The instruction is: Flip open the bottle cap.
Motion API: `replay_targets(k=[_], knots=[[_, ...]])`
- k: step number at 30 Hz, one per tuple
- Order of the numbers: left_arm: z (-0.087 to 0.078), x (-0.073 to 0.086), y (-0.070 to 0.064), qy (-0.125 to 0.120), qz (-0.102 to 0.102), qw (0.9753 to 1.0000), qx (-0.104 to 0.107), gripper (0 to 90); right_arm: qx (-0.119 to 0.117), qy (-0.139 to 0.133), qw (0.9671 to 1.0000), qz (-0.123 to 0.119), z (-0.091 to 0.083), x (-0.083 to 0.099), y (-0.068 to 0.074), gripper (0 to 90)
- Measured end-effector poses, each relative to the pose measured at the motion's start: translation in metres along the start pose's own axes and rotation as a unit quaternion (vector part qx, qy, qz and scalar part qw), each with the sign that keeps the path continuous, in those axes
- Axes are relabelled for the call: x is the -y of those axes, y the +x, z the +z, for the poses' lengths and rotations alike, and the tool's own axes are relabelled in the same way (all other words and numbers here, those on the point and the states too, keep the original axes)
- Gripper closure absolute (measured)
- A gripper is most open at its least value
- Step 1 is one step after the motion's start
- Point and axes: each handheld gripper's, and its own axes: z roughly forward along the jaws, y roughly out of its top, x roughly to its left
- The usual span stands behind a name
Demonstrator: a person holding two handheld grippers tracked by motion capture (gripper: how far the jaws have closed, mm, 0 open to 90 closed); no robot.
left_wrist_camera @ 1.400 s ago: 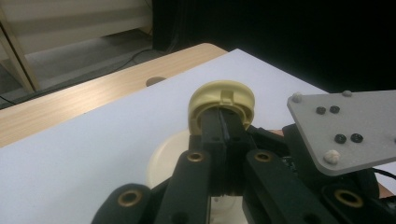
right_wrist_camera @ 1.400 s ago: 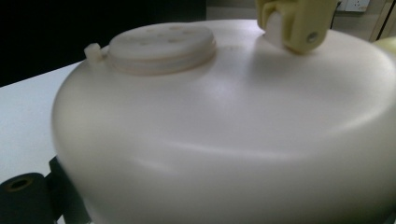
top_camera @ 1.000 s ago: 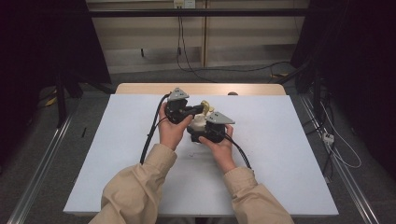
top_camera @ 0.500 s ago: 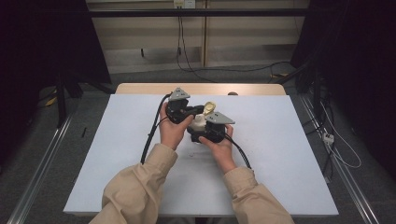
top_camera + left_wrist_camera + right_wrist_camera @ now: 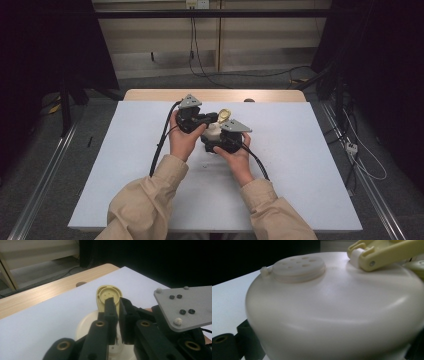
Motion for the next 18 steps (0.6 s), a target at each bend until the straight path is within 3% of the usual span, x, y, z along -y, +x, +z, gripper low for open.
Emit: replay_targets(k=[5, 18], knots=[[-0.002, 0.002, -0.001, 0.002, 0.001, 1.0000, -0.001, 75.4, -0.003, 0.006, 1.0000, 0.008, -0.004, 0.000, -0.001, 5.1], [-0.018, 0.006, 0.002, -0.009, -0.015, 0.9997, -0.015, 41.7, -0.005, 0.023, 0.9997, 0.008, -0.012, 0.001, -0.002, 2.4]])
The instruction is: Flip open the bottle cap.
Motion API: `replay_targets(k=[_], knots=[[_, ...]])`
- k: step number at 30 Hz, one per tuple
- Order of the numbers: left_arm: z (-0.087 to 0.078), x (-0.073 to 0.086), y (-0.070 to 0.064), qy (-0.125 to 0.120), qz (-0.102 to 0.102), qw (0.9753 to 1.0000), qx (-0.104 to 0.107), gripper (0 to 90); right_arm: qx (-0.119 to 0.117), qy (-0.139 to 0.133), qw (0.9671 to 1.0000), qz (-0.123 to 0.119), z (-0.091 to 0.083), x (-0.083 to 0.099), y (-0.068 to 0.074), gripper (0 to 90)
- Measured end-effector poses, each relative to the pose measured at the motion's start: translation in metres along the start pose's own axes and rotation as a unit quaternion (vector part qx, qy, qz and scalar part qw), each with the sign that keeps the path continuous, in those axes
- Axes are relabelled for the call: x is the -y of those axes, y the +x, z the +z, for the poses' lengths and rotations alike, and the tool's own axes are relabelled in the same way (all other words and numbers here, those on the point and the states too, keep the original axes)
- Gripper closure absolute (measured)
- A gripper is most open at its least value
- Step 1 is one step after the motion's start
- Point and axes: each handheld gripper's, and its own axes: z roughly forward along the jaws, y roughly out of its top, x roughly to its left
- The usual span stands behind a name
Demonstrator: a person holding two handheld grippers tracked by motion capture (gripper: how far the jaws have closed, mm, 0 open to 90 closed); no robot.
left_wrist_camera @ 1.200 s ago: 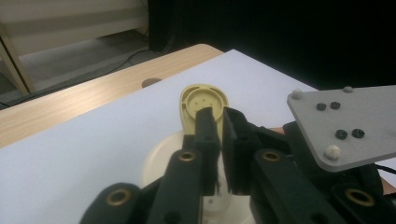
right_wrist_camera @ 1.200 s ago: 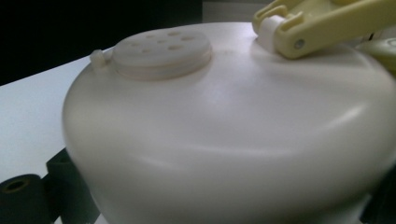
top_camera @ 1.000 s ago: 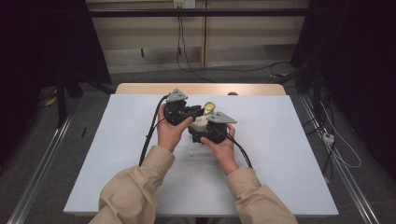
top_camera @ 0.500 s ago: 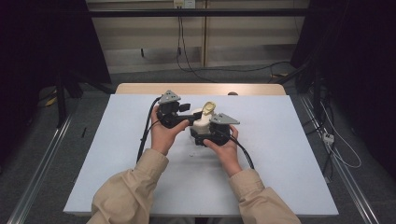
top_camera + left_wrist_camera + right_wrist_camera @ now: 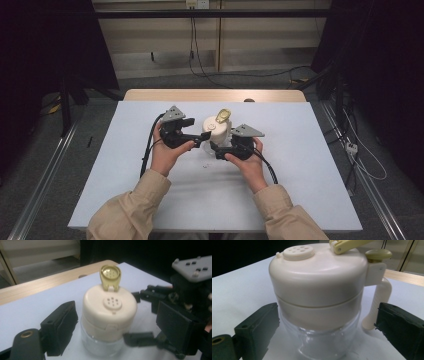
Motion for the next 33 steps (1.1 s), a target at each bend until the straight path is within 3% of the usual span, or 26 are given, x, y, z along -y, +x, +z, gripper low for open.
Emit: replay_targets(k=[8, 16, 22, 33], knots=[[-0.012, 0.017, 0.002, 0.008, 0.007, 0.9999, 0.001, 10.9, -0.008, -0.002, 0.9999, 0.012, -0.022, 0.005, -0.009, 4.6], [-0.028, 0.036, 0.009, 0.009, 0.003, 0.9999, -0.006, 6.9, -0.023, 0.010, 0.9996, -0.009, -0.043, 0.012, -0.008, 4.9], [-0.038, 0.052, 0.017, 0.023, 0.007, 0.9997, -0.011, 6.5, -0.031, 0.010, 0.9995, -0.007, -0.059, 0.018, -0.009, 5.0], [-0.058, 0.071, 0.024, 0.022, -0.001, 0.9996, -0.019, 6.4, -0.034, 0.010, 0.9994, 0.002, -0.077, 0.028, -0.014, 6.3]])
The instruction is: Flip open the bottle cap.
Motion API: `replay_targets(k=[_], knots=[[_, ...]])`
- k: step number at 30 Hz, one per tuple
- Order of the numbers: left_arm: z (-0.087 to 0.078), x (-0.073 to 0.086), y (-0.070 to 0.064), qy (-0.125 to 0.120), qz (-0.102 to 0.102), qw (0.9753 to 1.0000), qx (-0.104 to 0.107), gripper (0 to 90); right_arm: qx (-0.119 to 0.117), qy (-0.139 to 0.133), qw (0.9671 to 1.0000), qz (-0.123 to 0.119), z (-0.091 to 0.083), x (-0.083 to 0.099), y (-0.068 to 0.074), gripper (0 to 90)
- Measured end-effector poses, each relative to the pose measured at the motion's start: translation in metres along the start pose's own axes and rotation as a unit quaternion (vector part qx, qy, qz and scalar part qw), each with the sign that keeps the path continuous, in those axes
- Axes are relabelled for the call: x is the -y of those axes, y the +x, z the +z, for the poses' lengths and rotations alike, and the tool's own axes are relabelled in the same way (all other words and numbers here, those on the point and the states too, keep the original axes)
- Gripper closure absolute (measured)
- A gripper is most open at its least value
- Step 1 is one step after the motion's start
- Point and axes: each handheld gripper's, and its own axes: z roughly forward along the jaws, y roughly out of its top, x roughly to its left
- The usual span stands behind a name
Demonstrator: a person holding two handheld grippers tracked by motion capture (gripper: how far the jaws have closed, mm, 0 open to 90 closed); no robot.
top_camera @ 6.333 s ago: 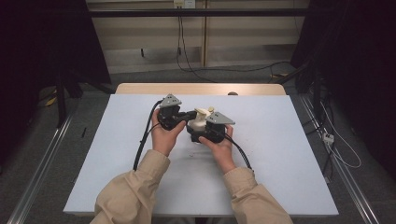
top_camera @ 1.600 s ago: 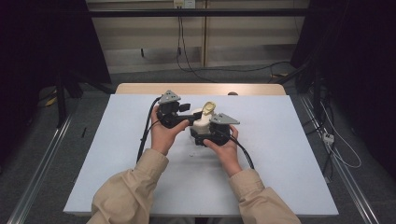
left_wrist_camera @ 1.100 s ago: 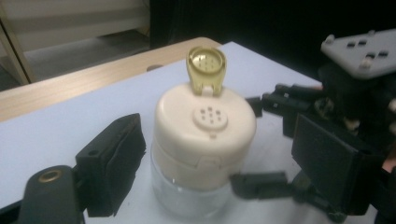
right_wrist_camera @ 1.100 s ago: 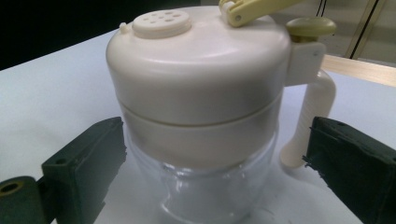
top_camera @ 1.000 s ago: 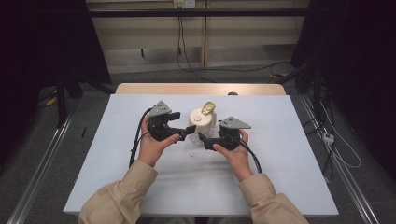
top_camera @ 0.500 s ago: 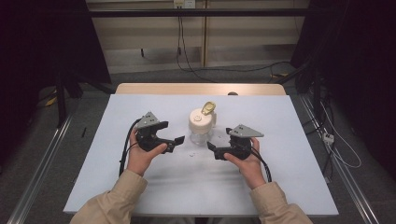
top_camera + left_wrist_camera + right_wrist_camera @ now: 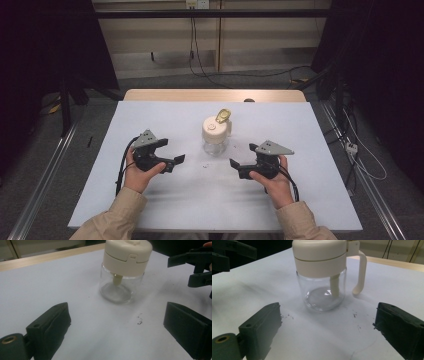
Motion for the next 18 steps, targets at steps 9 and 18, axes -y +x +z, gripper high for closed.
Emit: replay_targets(k=[9, 18], knots=[[-0.013, 0.014, 0.002, 0.007, -0.005, 1.0000, 0.004, 6.4, 0.001, 0.005, 0.9999, -0.010, -0.016, 0.007, -0.003, 5.1], [-0.027, 0.023, 0.004, -0.001, -0.006, 1.0000, -0.003, 6.3, -0.006, 0.001, 0.9999, -0.010, -0.031, 0.014, -0.002, 5.2]])
